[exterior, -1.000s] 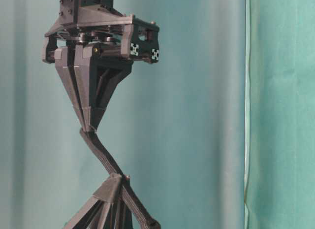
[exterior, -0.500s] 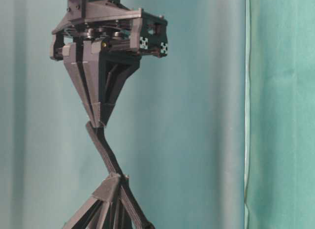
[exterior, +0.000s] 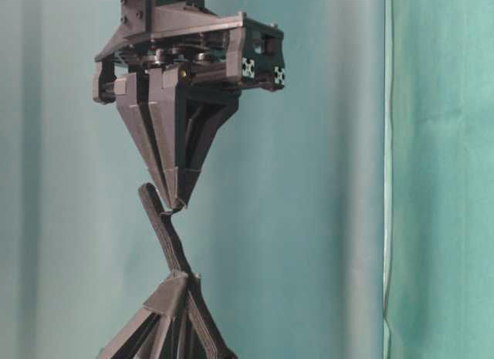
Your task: Peel off the Velcro with your right arm.
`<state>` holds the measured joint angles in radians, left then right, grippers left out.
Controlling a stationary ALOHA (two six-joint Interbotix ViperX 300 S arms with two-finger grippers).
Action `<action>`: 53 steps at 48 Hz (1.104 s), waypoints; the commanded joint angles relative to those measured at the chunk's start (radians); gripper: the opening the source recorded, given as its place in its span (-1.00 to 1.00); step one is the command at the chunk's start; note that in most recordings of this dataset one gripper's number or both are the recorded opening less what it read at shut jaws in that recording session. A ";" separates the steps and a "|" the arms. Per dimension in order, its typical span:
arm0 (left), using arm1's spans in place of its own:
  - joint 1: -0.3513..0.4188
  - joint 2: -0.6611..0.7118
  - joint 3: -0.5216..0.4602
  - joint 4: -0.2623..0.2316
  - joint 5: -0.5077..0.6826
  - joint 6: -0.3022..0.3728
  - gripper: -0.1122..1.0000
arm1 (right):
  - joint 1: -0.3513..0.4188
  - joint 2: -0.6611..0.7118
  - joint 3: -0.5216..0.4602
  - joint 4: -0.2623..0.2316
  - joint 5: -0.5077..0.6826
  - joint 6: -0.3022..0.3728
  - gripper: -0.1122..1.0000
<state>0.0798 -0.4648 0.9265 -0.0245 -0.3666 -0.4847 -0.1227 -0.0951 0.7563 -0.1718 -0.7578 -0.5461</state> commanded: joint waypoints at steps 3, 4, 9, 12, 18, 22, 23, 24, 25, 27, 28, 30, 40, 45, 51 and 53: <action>0.000 -0.011 -0.011 0.000 -0.014 0.002 -0.62 | 0.009 -0.005 -0.028 0.003 -0.006 0.002 -0.96; 0.002 -0.011 -0.011 0.000 -0.012 0.002 -0.62 | 0.009 -0.005 -0.028 0.003 -0.006 0.002 -0.96; 0.002 -0.011 -0.012 0.000 -0.014 0.003 -0.62 | 0.014 0.000 -0.031 0.003 -0.005 0.002 -0.96; 0.000 -0.011 -0.012 0.000 -0.014 0.003 -0.62 | 0.017 0.005 -0.034 0.003 -0.006 0.002 -0.96; 0.002 -0.011 -0.014 0.000 -0.014 0.003 -0.62 | 0.023 0.012 -0.038 0.003 -0.005 0.002 -0.96; 0.002 -0.009 -0.014 -0.002 -0.017 0.003 -0.62 | 0.029 0.018 -0.043 0.002 -0.005 0.002 -0.96; 0.002 -0.011 -0.014 0.000 -0.018 0.003 -0.62 | 0.029 0.018 -0.044 0.002 -0.005 0.002 -0.96; 0.002 -0.009 -0.014 -0.002 -0.021 0.003 -0.62 | 0.031 0.020 -0.046 0.003 -0.005 0.002 -0.96; 0.002 -0.011 -0.012 0.000 -0.023 0.003 -0.62 | 0.032 0.021 -0.048 0.003 -0.003 0.002 -0.96; 0.002 -0.009 -0.012 0.000 -0.028 0.003 -0.62 | 0.035 0.025 -0.051 0.002 -0.003 0.002 -0.96; 0.003 -0.009 -0.012 0.000 -0.029 0.003 -0.62 | 0.037 0.026 -0.051 0.002 -0.003 0.002 -0.96; 0.003 -0.011 -0.011 -0.002 -0.031 0.003 -0.62 | 0.040 0.031 -0.052 0.002 -0.003 0.002 -0.96; 0.011 -0.009 -0.011 -0.002 -0.043 0.003 -0.62 | 0.057 0.055 -0.067 0.003 -0.003 0.002 -0.96; 0.011 -0.009 -0.011 0.000 -0.051 0.003 -0.62 | 0.066 0.067 -0.075 0.002 -0.003 0.002 -0.96; 0.012 -0.009 -0.011 0.000 -0.057 0.003 -0.62 | 0.072 0.084 -0.091 0.002 -0.003 0.002 -0.96; 0.011 -0.008 -0.011 0.000 -0.057 0.003 -0.62 | 0.074 0.091 -0.094 0.002 -0.003 0.002 -0.96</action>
<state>0.0828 -0.4648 0.9265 -0.0230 -0.4065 -0.4832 -0.0629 -0.0015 0.6903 -0.1703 -0.7563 -0.5476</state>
